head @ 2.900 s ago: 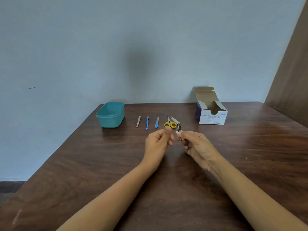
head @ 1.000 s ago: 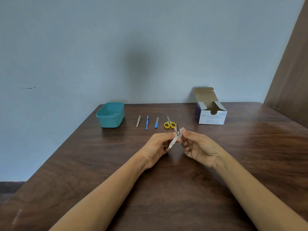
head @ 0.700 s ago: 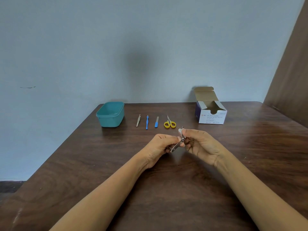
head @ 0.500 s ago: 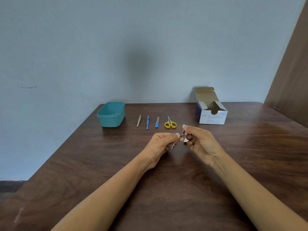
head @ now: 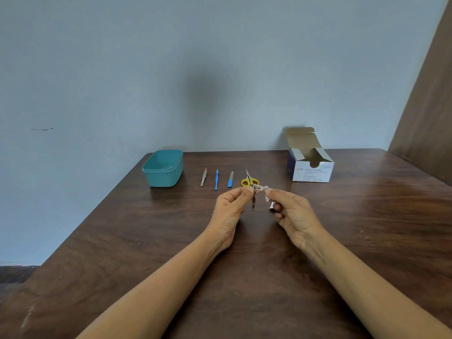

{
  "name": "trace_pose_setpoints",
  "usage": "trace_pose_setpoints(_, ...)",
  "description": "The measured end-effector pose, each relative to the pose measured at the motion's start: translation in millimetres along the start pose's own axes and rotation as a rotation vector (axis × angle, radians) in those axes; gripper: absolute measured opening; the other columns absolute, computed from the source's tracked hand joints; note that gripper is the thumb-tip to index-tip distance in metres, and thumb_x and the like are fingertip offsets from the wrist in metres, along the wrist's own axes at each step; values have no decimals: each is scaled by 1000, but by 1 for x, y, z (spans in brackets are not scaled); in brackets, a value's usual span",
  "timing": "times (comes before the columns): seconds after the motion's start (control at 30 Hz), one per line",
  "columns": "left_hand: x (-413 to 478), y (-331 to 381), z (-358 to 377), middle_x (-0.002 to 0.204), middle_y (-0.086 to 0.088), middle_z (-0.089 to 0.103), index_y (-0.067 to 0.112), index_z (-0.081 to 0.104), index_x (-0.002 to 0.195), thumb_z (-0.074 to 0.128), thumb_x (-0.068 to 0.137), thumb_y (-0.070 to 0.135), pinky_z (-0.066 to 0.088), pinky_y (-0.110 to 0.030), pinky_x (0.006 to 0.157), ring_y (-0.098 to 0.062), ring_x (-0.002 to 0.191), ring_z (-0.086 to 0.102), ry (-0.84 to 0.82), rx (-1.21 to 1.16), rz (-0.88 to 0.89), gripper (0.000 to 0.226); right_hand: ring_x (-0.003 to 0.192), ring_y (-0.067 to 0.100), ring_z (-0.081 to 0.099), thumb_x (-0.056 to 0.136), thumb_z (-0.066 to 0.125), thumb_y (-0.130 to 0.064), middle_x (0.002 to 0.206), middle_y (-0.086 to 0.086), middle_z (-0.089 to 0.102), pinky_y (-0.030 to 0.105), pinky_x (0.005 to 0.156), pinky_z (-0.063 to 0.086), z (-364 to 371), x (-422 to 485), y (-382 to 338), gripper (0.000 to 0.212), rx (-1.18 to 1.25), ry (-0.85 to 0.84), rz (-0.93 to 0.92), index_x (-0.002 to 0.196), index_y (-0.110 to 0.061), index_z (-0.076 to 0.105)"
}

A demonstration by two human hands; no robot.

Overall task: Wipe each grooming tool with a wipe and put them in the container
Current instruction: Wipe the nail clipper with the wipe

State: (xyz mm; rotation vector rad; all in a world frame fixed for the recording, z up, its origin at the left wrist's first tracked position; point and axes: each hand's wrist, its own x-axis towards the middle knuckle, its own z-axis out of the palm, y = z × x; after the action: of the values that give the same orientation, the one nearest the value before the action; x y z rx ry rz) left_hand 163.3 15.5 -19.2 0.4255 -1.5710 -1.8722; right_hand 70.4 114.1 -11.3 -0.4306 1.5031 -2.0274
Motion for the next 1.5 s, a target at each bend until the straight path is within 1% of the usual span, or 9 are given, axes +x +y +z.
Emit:
trace_pose_setpoints(0.1,0,1,0,69,13,68,17,74,86,57,94,17,33,-19,62,1,57,46,11,-21,-3,19,57,6,36,78,71,-11,62,-3,49,19,51,27,1,0,3,13,-43,-8,20,65,-12,73)
trace_pose_setpoints(0.2,4,1,-3,75,13,67,23,79,78,59,91,20,30,-25,67,0,68,45,35,-58,-15,24,58,5,35,77,72,-10,60,-6,55,21,56,26,1,-1,3,8,-70,-44,36,70,-12,72)
trace_pose_setpoints(0.4,6,2,-5,60,19,58,7,71,102,56,94,22,25,-24,62,-5,64,30,20,-34,-28,23,52,3,38,77,74,-12,67,-5,61,15,47,31,-2,1,0,2,-37,-5,71,77,-11,72)
trace_pose_setpoints(0.67,2,6,-2,53,18,57,4,70,99,51,98,17,23,-25,61,-5,63,30,-13,-12,-79,23,50,2,42,80,72,-19,70,-5,69,14,48,34,-8,5,-5,11,66,-27,146,88,-11,72)
trace_pose_setpoints(0.87,3,2,-4,57,16,56,21,77,73,62,90,22,24,-28,61,-8,63,26,-38,-1,-40,23,53,4,39,79,74,-17,62,-7,64,14,48,33,-9,3,-8,7,-108,-27,80,79,-11,74)
trace_pose_setpoints(1.0,5,1,-5,53,16,50,25,73,59,56,95,20,23,-31,63,-11,64,23,-20,11,-35,40,55,5,37,80,72,-14,57,-9,61,16,51,29,-7,2,-8,11,-156,-67,64,70,-11,74)
trace_pose_setpoints(1.17,6,-3,-6,66,13,62,15,74,86,62,91,26,28,-28,65,-5,63,36,-13,-11,-35,17,58,6,34,79,73,-14,60,-4,57,20,55,27,-2,-1,0,17,-234,-131,57,62,-14,77)
trace_pose_setpoints(1.33,6,-5,-7,63,11,56,3,70,101,55,95,23,27,-25,62,-5,61,32,-41,-34,-63,25,60,9,35,78,75,-20,63,0,59,22,56,30,-2,-3,0,12,-294,-160,60,74,-9,77)
trace_pose_setpoints(1.5,5,-1,-5,78,0,55,13,76,86,53,96,22,27,-23,60,-6,65,35,-52,-72,-87,27,64,7,44,75,77,-27,57,-10,64,24,63,34,1,-9,-3,17,-416,-161,28,78,-10,78)
